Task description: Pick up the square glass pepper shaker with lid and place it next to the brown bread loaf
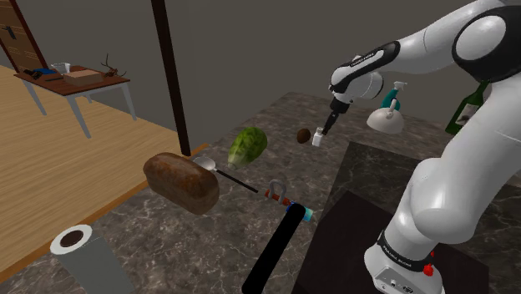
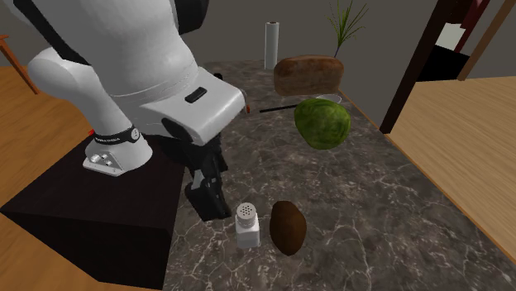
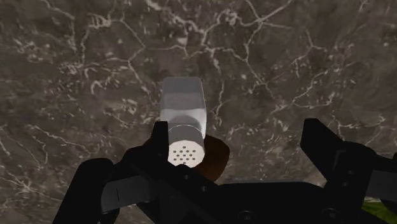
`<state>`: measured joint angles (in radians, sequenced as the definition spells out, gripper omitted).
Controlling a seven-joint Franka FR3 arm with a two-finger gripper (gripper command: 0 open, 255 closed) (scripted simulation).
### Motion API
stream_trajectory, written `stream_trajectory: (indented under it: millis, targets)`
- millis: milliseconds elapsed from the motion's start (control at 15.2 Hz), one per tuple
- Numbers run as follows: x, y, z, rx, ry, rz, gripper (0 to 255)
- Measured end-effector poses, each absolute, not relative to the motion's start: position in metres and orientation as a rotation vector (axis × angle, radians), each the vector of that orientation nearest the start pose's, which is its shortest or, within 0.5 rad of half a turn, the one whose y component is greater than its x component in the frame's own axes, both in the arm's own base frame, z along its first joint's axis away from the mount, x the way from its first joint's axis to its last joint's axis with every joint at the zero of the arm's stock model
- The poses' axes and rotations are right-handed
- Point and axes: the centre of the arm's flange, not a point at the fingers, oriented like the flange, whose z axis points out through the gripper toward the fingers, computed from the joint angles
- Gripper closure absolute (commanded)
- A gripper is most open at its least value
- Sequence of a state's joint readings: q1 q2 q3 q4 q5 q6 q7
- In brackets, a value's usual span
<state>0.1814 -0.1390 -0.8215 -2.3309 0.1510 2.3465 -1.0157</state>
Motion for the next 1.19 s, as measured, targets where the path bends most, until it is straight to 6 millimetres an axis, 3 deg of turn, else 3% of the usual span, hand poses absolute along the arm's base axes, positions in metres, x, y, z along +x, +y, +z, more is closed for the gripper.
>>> stream_trajectory:
  millis: [198,660,1122,1188]
  targets:
    - [0.42,-0.325,0.368,-3.015,-0.465,-0.363,0]
    - [0.43,-0.33,0.328,-3.013,-0.481,-0.371,0]
    - [0.431,-0.329,0.322,-3.013,-0.48,-0.373,0]
    - [0.431,-0.329,0.322,-3.013,-0.48,-0.373,255]
